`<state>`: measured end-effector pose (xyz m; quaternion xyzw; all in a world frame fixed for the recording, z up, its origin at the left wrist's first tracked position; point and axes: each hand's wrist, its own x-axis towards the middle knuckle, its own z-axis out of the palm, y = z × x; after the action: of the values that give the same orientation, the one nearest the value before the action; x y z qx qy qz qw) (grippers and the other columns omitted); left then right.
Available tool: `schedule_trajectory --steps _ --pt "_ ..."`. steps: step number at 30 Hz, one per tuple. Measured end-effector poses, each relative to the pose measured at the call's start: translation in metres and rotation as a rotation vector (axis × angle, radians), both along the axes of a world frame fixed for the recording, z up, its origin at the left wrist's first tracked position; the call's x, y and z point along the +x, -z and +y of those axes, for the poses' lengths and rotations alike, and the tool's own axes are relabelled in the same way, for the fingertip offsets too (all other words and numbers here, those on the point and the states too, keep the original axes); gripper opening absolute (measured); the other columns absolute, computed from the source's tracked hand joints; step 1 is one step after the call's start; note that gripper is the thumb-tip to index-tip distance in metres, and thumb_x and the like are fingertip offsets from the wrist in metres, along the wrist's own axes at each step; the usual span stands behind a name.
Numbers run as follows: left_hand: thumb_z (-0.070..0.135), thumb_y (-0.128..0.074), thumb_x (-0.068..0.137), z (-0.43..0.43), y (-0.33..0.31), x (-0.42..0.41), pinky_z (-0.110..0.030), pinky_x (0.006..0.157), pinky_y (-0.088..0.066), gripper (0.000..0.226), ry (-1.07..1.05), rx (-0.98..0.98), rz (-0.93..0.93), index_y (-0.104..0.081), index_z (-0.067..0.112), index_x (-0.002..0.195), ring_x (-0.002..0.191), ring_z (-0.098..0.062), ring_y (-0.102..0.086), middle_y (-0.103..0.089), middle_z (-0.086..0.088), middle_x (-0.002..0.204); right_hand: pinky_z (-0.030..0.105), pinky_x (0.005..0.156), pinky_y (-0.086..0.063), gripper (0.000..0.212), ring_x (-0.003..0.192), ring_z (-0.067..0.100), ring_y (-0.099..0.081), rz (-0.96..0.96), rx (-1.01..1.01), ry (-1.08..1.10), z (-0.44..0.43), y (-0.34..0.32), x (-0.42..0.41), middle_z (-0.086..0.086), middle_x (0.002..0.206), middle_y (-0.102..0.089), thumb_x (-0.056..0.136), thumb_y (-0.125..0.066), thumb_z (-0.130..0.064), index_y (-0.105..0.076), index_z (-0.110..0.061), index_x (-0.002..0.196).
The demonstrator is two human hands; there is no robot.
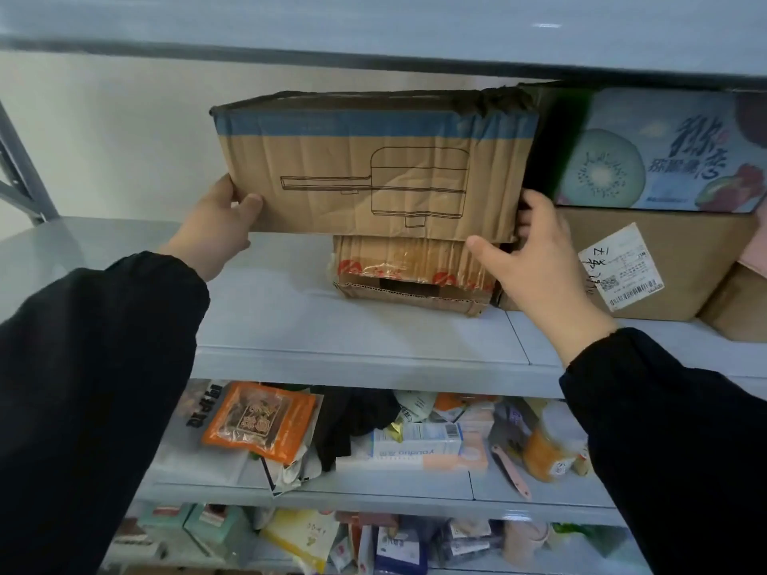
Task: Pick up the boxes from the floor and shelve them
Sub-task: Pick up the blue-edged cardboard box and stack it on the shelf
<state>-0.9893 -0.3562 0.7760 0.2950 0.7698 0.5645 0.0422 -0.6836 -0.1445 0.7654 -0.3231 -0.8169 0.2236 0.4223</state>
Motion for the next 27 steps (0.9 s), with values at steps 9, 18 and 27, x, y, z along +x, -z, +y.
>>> schedule_trajectory --steps 9,18,27 --pt "0.032 -0.055 0.093 -0.027 0.027 0.051 -0.043 0.107 -0.043 0.055 -0.234 0.185 0.306 -0.039 0.021 0.144 0.127 -0.017 -0.045 -0.042 0.004 0.132 0.031 0.112 -0.029 0.090 0.143 0.021 -0.035 -0.055 -0.044 0.049 -0.017 0.025 0.030 0.005 0.157 -0.034 0.085 -0.073 -0.054 -0.028 -0.027 0.158" --pt "0.031 -0.055 0.096 0.077 0.075 0.200 -0.036 0.094 -0.049 0.029 0.612 -0.350 0.776 -0.073 0.024 0.117 0.110 -0.021 -0.061 -0.070 0.001 0.115 0.039 0.124 -0.020 0.074 0.154 0.021 -0.017 -0.597 -0.090 0.061 -0.029 0.079 0.106 0.004 0.166 -0.025 0.090 -0.063 -0.056 -0.039 -0.031 0.155" --pt "0.057 -0.047 0.092 0.164 0.112 0.412 -0.036 0.079 -0.047 0.046 1.216 -1.041 1.200 -0.054 0.033 0.131 0.118 -0.030 -0.054 -0.061 -0.001 0.128 0.036 0.103 -0.044 0.055 0.127 0.027 -0.055 -0.998 -0.473 0.214 -0.049 0.120 0.307 0.004 0.140 -0.059 0.094 -0.060 -0.051 -0.052 -0.026 0.142"
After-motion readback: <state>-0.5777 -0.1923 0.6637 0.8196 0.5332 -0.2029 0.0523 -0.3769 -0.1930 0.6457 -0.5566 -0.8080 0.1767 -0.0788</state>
